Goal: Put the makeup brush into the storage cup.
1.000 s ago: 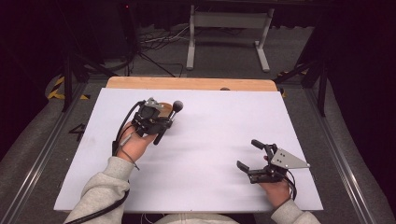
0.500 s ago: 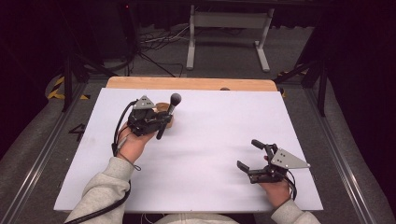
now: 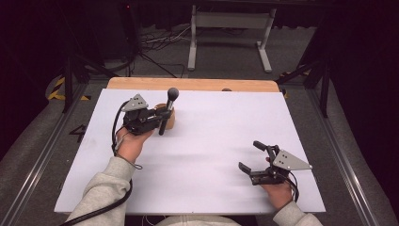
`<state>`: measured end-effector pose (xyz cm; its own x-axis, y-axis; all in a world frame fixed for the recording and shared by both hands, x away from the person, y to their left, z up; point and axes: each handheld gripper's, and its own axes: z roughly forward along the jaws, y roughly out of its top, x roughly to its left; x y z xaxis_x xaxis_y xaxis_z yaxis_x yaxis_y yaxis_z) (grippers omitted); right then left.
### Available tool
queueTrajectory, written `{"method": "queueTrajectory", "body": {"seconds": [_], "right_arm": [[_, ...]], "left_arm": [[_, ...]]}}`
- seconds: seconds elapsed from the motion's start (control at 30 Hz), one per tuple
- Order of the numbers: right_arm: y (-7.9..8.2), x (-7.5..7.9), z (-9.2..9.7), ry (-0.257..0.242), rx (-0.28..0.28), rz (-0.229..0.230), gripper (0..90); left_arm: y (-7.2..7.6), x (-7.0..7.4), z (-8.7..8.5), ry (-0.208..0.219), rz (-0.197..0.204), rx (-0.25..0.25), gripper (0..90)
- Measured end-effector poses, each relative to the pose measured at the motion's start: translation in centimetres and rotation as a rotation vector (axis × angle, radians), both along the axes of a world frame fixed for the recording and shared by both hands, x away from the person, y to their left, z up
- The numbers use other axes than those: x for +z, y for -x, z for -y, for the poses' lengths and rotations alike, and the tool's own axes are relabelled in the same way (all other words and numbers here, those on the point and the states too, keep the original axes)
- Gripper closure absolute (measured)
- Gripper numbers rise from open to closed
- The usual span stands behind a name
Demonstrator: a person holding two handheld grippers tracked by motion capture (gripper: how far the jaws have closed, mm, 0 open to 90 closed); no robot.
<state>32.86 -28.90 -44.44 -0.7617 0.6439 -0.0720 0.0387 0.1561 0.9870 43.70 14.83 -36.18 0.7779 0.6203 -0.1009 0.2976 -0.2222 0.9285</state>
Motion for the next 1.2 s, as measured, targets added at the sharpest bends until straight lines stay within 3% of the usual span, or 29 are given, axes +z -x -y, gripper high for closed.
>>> {"method": "queueTrajectory", "body": {"seconds": [0.63, 0.77, 1.2], "right_arm": [[0.0, 0.0, 0.1, -0.002, -0.003, -0.002, 5.8], [0.0, 0.0, 0.1, -0.002, -0.003, -0.003, 5.8], [0.2, 0.1, 0.5, -0.014, -0.006, 0.003, 5.8]], "left_arm": [[-0.3, 0.6, 0.1, 0.066, 0.083, -0.002, 72.9], [-0.6, 0.9, 0.3, 0.058, 0.115, -0.012, 72.9], [-1.8, 1.2, 0.5, 0.073, 0.142, 0.05, 72.9]]}}
